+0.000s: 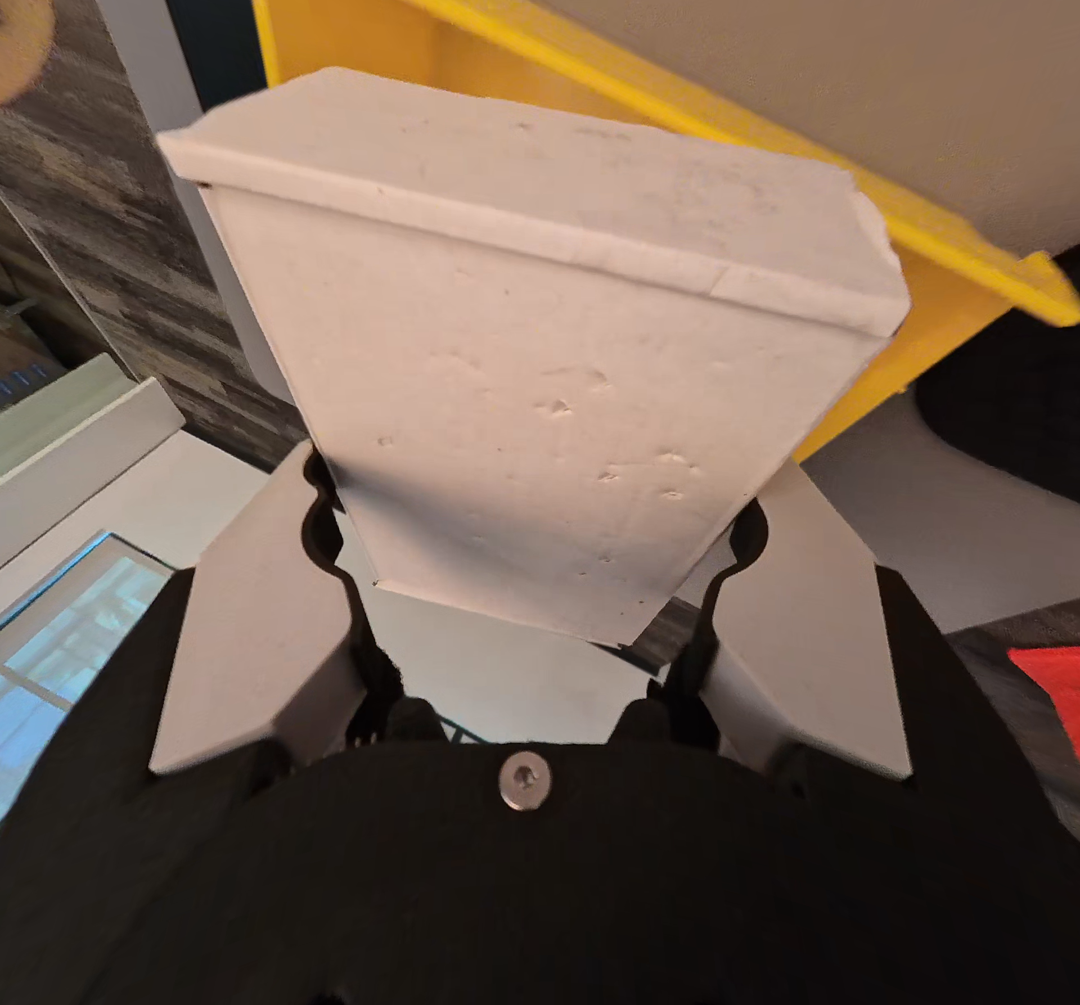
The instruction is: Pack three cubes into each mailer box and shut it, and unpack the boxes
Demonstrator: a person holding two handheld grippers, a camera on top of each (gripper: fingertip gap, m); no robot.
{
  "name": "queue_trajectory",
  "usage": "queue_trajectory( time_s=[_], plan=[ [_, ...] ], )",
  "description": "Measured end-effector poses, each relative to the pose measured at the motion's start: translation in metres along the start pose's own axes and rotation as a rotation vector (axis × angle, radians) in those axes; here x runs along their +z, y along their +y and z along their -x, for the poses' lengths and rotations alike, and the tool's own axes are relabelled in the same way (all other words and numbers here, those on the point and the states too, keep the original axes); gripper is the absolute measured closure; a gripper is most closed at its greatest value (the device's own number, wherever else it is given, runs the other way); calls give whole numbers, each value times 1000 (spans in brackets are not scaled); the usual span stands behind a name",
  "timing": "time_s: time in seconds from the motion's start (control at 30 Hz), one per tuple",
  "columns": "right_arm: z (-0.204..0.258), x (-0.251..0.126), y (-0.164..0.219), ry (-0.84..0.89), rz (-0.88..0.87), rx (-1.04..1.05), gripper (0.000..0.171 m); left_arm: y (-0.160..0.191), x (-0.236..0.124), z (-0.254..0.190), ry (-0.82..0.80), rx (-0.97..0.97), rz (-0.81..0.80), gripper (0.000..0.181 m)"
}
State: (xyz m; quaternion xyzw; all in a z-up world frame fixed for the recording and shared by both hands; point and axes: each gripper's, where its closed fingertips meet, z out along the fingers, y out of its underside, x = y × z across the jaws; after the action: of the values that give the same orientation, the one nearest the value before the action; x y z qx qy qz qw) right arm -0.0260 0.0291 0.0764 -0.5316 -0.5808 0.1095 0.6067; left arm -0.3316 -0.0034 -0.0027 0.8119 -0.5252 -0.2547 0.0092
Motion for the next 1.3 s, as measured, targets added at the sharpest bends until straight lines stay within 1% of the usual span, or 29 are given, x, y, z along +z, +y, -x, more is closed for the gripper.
queue_trajectory(
  time_s=[0.1, 0.17, 0.23, 0.3, 0.33, 0.43, 0.53, 0.57, 0.63, 0.73, 0.77, 0.87, 1.03, 1.17, 1.3],
  plan=[
    [51, -3, -10, -161, -79, -198, 76, -21, -25, -5, 3, 22, -52, 45],
    [71, -1, -12, -182, -93, -276, 78, -37, -38, -12, 15, 50, -85, 45],
    [77, 5, -15, -104, -109, -377, 74, -52, -49, -21, 30, 85, -111, 45],
    [85, 8, -26, -12, -162, -453, 59, -67, -58, -32, 46, 119, -124, 44],
    [91, 8, -31, 26, -186, -484, 55, -75, -61, -39, 57, 139, -131, 44],
    [112, 4, -38, 110, -205, -604, 53, -103, -71, -64, 85, 229, -159, 44],
    [123, 7, -29, 173, -132, -688, 53, -131, -76, -92, 111, 322, -186, 45],
    [128, 9, -22, 166, -105, -709, 53, -140, -76, -102, 121, 349, -195, 45],
    [131, 12, -7, 186, -42, -721, 53, -156, -74, -121, 153, 397, -209, 44],
    [144, 14, 14, 165, -4, -696, 55, -172, -65, -146, 204, 443, -215, 44],
    [151, 15, 21, 145, 15, -701, 61, -175, -62, -153, 218, 454, -213, 44],
    [167, 14, 37, 108, 38, -720, 98, -181, -48, -169, 262, 474, -204, 45],
    [186, 26, 55, 33, 30, -708, 99, -181, -22, -183, 310, 435, -176, 45],
    [198, 34, 69, -72, 46, -613, 99, -184, -12, -186, 314, 405, -249, 62],
    [198, 34, 75, -77, 41, -618, 99, -188, -11, -185, 306, 362, -333, 65]
  ],
)
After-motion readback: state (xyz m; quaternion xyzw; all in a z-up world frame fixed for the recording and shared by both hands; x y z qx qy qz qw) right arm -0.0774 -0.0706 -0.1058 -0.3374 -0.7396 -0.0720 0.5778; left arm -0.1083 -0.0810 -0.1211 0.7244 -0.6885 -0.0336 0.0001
